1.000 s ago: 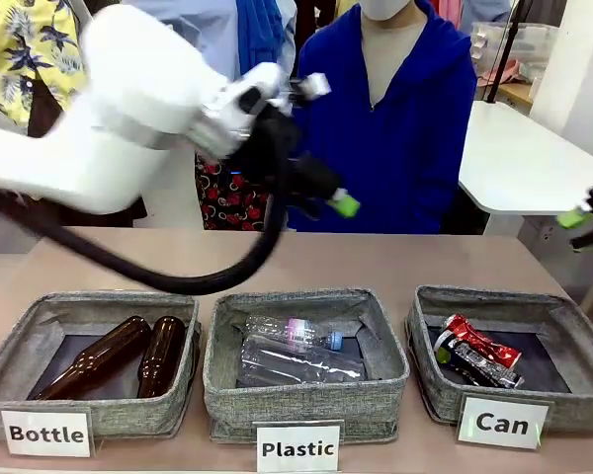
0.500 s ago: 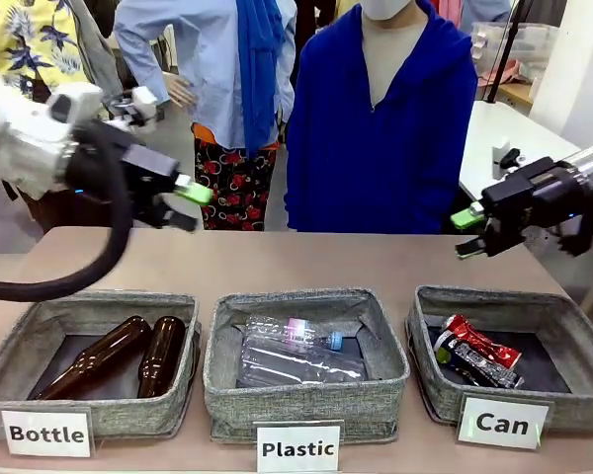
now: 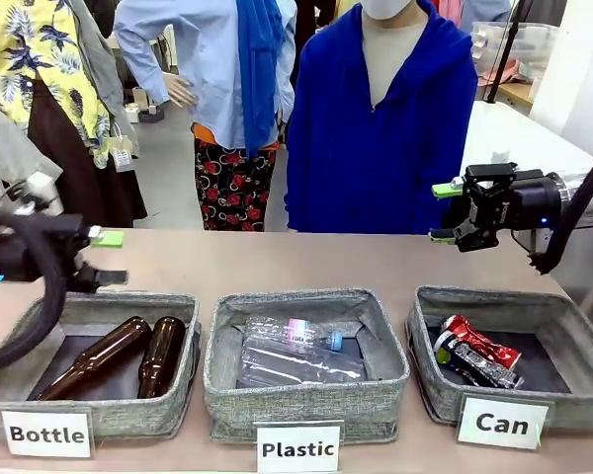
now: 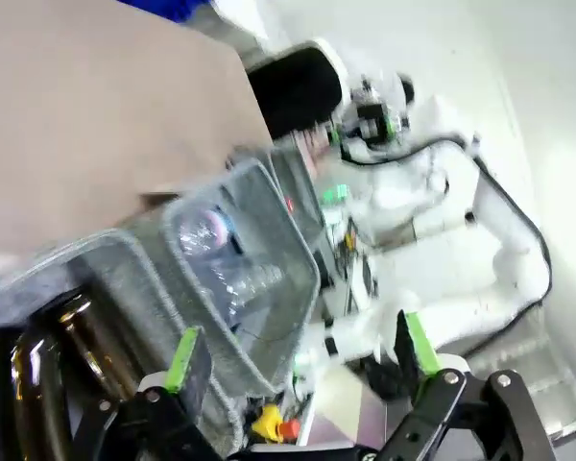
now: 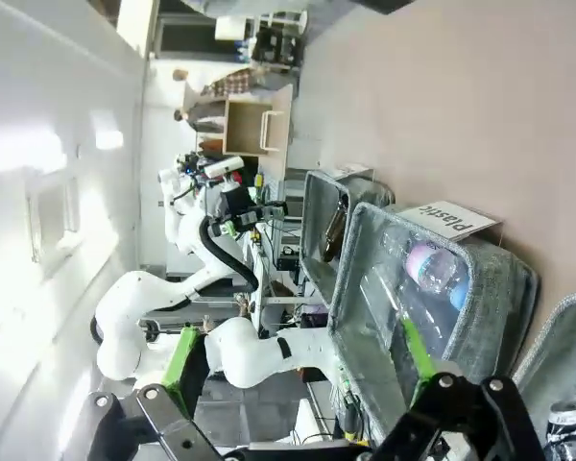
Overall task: Sort the can waste into the basket.
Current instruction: Pick up the can waste from the table and place it in the right Fabric basket.
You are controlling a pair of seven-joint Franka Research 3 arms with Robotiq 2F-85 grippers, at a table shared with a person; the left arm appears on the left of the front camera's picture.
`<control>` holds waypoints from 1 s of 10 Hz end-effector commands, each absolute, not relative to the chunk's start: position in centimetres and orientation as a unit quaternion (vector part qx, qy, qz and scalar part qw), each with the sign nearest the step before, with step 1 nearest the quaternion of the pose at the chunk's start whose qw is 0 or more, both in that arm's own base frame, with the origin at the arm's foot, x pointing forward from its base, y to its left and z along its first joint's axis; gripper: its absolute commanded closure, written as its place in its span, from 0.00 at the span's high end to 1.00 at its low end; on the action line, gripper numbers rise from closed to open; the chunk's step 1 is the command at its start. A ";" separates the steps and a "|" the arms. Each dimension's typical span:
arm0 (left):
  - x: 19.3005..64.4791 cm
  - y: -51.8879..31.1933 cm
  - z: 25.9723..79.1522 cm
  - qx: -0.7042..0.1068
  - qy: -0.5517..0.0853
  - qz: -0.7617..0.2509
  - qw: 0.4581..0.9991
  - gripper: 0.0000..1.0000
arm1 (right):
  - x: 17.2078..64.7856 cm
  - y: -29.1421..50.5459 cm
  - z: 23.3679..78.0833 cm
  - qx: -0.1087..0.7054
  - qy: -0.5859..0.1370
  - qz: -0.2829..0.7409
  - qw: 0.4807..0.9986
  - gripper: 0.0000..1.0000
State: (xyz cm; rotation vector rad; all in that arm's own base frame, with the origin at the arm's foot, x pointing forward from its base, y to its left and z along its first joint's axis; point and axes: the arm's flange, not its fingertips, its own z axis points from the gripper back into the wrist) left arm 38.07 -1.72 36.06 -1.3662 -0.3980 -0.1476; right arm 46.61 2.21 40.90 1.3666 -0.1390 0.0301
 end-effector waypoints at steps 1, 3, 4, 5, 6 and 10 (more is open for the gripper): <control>40.0 -3.7 38.1 -0.621 -0.146 -0.117 0.761 1.00 | 46.1 3.0 40.8 0.627 -0.040 0.044 0.776 1.00; 40.0 -3.7 38.1 -0.621 -0.146 -0.117 0.761 1.00 | 46.1 3.0 40.8 0.627 -0.040 0.044 0.776 1.00; 40.0 -3.7 38.1 -0.621 -0.146 -0.117 0.761 1.00 | 46.1 3.0 40.8 0.627 -0.040 0.044 0.776 1.00; 40.0 -3.7 38.1 -0.621 -0.146 -0.117 0.761 1.00 | 46.1 3.0 40.8 0.627 -0.040 0.044 0.776 1.00; 40.0 -3.7 38.1 -0.621 -0.146 -0.117 0.761 1.00 | 46.1 3.0 40.8 0.627 -0.040 0.044 0.776 1.00; 40.0 -3.7 38.1 -0.621 -0.146 -0.117 0.761 1.00 | 46.1 3.0 40.8 0.627 -0.040 0.044 0.776 1.00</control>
